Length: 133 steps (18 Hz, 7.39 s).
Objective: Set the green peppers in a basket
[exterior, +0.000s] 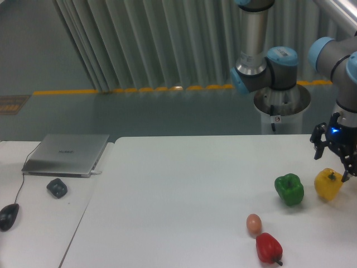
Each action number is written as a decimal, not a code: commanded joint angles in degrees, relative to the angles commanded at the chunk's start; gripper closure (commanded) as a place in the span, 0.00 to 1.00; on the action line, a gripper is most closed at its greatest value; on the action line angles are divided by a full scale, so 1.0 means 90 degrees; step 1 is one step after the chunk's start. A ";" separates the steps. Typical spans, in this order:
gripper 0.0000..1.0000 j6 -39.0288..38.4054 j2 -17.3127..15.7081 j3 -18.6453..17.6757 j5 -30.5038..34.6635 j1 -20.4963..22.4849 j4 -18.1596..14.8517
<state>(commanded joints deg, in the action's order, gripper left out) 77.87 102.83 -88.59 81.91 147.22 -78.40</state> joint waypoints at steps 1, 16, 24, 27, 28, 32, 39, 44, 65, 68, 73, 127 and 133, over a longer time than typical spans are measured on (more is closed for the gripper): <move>0.00 0.0010 0.0000 0.0000 0.0000 0.0000 -0.0010; 0.00 0.0068 0.0049 -0.0058 0.0694 -0.0449 -0.0215; 0.00 -0.0184 0.0078 -0.0215 0.0713 -0.0693 -0.0127; 0.00 -0.0517 0.0234 -0.0205 0.0742 -0.0878 -0.0098; 0.00 -0.0576 0.0254 -0.0195 0.0733 -0.0937 -0.0098; 0.00 -0.0596 0.0439 -0.0185 0.0791 -0.1123 -0.0049; 0.00 -0.0625 0.0625 -0.0186 0.1309 -0.1406 0.0029; 0.00 -0.0625 0.0761 -0.0176 0.1338 -0.1465 0.0078; 0.57 -0.0615 0.0811 0.0253 0.1651 -0.1504 -0.0321; 0.57 -0.0547 0.0723 0.0419 0.1651 -0.1407 -0.0391; 0.57 -0.0120 0.0596 0.0449 0.1670 -0.1154 -0.0614; 0.01 0.5088 0.0771 0.0576 0.2500 0.1533 0.0146; 0.00 0.5098 0.0684 0.0576 0.2442 0.1582 0.0156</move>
<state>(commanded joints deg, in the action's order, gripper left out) 123.75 108.99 -83.41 103.89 161.46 -76.99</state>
